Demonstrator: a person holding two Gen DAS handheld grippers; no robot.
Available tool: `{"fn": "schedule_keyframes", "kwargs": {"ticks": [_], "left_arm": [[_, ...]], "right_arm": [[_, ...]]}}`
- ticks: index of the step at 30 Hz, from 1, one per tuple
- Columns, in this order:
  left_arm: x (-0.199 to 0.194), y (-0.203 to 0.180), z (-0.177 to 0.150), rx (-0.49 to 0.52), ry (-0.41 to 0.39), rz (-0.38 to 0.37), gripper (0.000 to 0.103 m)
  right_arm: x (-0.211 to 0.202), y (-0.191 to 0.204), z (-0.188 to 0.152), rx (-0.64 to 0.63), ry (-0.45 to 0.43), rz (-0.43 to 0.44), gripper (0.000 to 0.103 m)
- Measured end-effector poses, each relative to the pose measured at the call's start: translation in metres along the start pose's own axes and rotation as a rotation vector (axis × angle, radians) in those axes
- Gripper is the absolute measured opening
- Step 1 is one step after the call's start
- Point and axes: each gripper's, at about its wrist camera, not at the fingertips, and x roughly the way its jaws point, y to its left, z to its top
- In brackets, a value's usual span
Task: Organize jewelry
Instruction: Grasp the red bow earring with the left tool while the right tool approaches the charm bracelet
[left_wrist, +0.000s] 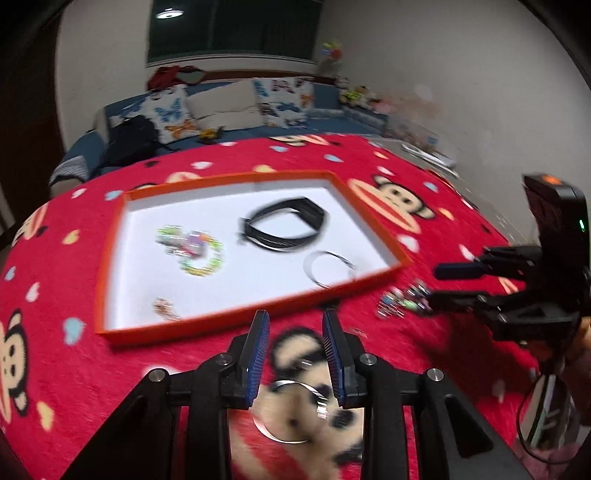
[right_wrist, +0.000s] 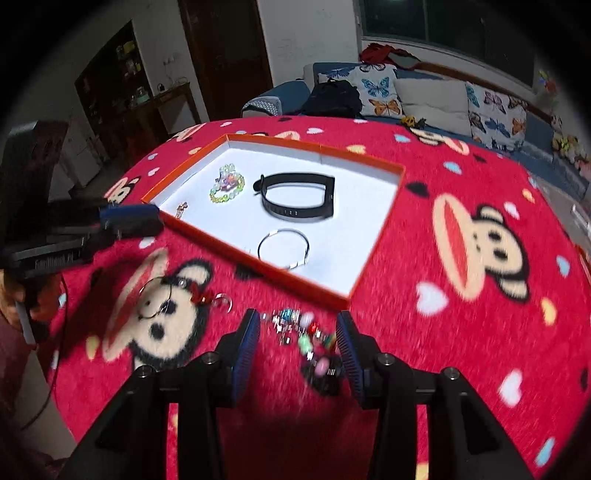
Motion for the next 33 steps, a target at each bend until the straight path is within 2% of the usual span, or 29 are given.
{"fn": "schedule_keyframes", "kwargs": {"ticks": [5, 15, 20, 26, 33], "left_arm": [[0.021, -0.025, -0.01, 0.081, 0.057, -0.02, 0.032], [0.05, -0.035, -0.018, 0.18, 0.111, -0.031, 0.032], [0.055, -0.04, -0.021, 0.211, 0.108, -0.014, 0.017], [0.044, -0.037, -0.02, 0.176, 0.074, -0.002, 0.016], [0.015, -0.032, -0.013, 0.132, 0.009, -0.022, 0.016]], "right_arm": [[0.0, -0.005, -0.015, 0.018, 0.015, 0.002, 0.047], [0.003, -0.016, -0.031, 0.049, 0.03, 0.007, 0.047], [0.01, -0.017, -0.032, 0.054, 0.043, 0.014, 0.047], [0.013, -0.017, -0.032, 0.054, 0.049, 0.014, 0.047], [0.014, -0.016, -0.03, 0.052, 0.047, 0.019, 0.047]]}}
